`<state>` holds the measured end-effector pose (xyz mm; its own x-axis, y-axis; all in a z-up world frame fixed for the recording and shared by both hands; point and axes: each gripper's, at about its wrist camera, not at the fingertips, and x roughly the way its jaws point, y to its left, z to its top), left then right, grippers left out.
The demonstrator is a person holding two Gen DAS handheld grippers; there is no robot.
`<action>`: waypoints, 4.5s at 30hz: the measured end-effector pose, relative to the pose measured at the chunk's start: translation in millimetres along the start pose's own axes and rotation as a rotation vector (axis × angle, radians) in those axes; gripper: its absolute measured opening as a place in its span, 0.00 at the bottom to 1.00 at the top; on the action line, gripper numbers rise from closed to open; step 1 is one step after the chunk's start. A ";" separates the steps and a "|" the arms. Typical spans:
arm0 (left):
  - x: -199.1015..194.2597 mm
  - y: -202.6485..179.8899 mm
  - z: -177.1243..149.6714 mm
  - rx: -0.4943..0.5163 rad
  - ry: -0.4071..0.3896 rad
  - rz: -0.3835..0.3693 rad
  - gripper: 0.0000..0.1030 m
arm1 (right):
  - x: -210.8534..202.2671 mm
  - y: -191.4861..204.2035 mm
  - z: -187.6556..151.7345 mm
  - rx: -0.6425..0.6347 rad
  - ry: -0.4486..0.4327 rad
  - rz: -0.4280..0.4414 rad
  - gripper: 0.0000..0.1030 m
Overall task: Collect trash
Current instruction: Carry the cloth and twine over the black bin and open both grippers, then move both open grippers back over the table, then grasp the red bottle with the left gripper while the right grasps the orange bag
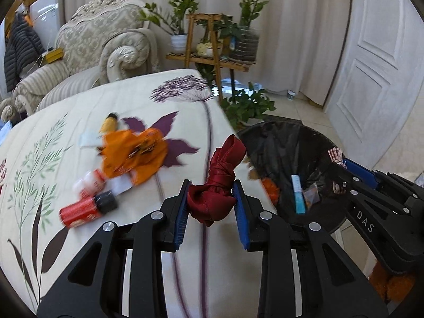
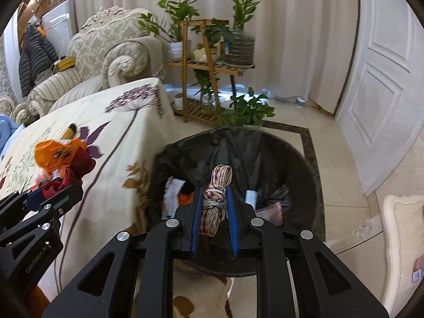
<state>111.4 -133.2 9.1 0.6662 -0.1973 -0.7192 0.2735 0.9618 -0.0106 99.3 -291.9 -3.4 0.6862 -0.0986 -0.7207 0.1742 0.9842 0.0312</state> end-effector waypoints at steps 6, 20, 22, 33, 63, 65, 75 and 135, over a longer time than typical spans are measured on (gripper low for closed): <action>21.1 -25.2 15.3 0.035 0.010 -0.005 0.30 | 12.7 -16.9 6.0 0.019 0.005 -0.027 0.19; 58.1 -49.8 30.2 0.056 0.049 0.001 0.31 | 40.5 -42.2 10.9 0.048 0.034 -0.058 0.19; 60.7 -52.1 31.0 0.055 0.054 0.000 0.31 | 42.9 -43.9 12.3 0.052 0.036 -0.060 0.19; 56.4 -49.4 33.3 0.047 0.040 0.000 0.63 | 42.6 -48.3 12.3 0.072 0.030 -0.076 0.36; -1.8 48.1 -1.0 -0.060 0.019 0.097 0.76 | 13.5 42.7 2.3 -0.023 0.038 0.050 0.56; -7.2 63.9 -7.1 -0.074 0.023 0.119 0.76 | 11.0 54.1 1.2 -0.039 0.037 0.066 0.56; -12.0 124.1 -25.3 -0.141 0.062 0.197 0.77 | 4.4 95.2 -4.3 -0.097 0.043 0.118 0.57; -15.2 119.8 -38.2 -0.146 0.080 0.056 0.22 | -11.3 114.9 -10.3 -0.123 0.038 0.177 0.57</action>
<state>107.6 -7.7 -7.8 0.6183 -0.1325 -0.7747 0.1303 0.9893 -0.0652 104.3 -176.2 1.2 0.6713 0.0805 -0.7368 -0.0354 0.9964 0.0766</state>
